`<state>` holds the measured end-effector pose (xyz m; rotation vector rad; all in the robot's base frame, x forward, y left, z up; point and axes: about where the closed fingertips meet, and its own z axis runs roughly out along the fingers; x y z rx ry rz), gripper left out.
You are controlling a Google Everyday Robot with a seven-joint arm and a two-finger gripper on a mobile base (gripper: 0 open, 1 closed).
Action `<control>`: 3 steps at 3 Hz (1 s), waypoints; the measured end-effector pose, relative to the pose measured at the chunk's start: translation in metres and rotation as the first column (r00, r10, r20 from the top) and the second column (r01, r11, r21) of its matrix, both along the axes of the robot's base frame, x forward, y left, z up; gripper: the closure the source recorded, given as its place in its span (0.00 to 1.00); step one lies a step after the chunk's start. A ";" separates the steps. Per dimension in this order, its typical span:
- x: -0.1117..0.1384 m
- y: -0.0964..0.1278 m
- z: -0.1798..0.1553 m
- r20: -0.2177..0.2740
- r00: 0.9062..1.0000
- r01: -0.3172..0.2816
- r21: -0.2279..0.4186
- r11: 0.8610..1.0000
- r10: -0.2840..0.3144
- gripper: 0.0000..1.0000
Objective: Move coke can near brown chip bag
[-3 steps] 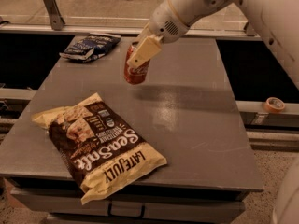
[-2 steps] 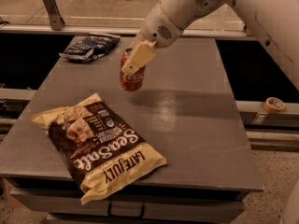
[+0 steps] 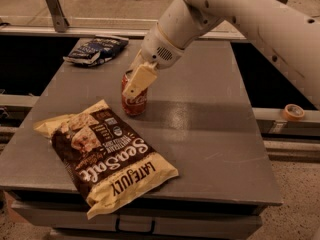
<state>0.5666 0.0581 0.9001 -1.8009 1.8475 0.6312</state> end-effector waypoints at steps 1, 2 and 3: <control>-0.007 0.007 -0.010 -0.013 1.000 -0.017 0.000 1.000 0.017 0.59; -0.011 0.011 -0.013 -0.020 0.999 -0.027 0.004 1.000 0.027 0.36; -0.011 0.011 -0.012 -0.020 0.999 -0.027 0.004 1.000 0.027 0.12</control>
Offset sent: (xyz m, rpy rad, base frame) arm -0.0217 0.0184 -0.0205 0.0190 0.0380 0.0514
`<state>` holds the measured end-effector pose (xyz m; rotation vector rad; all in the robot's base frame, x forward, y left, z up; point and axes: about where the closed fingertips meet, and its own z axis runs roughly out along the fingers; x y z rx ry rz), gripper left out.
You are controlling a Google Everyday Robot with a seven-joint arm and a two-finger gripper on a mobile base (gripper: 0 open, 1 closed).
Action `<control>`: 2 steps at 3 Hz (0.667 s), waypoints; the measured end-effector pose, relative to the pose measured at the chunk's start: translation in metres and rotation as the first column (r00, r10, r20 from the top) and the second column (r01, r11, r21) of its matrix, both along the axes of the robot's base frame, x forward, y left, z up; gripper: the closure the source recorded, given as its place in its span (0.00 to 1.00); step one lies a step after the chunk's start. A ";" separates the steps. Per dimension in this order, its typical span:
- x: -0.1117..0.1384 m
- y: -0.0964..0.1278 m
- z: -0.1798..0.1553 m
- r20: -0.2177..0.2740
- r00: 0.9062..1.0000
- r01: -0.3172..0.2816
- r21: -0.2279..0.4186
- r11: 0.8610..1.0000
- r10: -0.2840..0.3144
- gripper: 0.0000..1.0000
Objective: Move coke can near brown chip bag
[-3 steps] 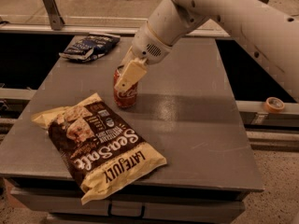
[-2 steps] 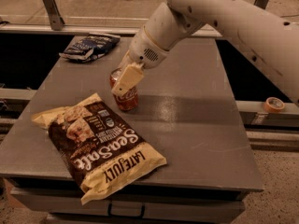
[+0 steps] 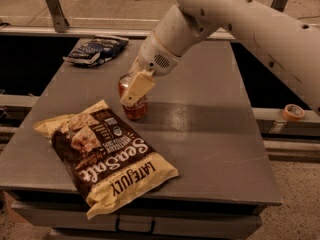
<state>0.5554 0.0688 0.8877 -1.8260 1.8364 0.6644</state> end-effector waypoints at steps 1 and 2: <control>-0.010 0.008 -0.002 -0.020 1.000 -0.009 0.023 1.000 0.009 0.00; -0.014 0.009 -0.001 -0.030 1.000 0.004 0.039 0.999 -0.003 0.00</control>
Offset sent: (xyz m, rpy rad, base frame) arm -0.0166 0.0066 0.0004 0.0591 0.0416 -0.0260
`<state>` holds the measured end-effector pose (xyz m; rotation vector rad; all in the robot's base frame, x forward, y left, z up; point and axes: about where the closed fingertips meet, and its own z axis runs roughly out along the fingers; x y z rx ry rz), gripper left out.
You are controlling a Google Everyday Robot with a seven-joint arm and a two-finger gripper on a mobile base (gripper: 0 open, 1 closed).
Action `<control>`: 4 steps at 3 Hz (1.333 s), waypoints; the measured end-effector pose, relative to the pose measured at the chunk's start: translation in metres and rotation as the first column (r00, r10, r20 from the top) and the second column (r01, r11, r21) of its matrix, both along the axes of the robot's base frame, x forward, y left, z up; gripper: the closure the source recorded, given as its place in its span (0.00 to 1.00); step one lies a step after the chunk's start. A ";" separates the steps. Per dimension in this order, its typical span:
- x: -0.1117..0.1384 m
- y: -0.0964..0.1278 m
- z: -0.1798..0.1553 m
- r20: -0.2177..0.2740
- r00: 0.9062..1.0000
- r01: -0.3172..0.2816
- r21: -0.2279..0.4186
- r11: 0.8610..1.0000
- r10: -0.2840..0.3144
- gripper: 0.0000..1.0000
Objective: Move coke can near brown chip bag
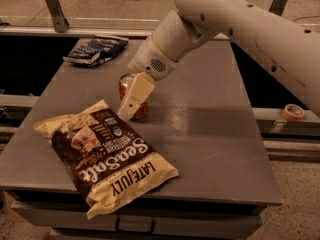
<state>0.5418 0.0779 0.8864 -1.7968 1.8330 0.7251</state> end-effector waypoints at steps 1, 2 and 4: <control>0.023 -0.042 0.021 0.051 0.989 0.136 0.076 0.988 -0.140 0.00; 0.053 -0.124 0.074 0.170 0.932 0.284 0.209 0.936 -0.321 0.00; 0.085 -0.284 0.215 0.496 0.661 0.415 0.384 0.825 -0.564 0.00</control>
Offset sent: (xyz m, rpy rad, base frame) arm 0.0908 -0.2694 0.1604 0.3377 -0.4395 -0.5541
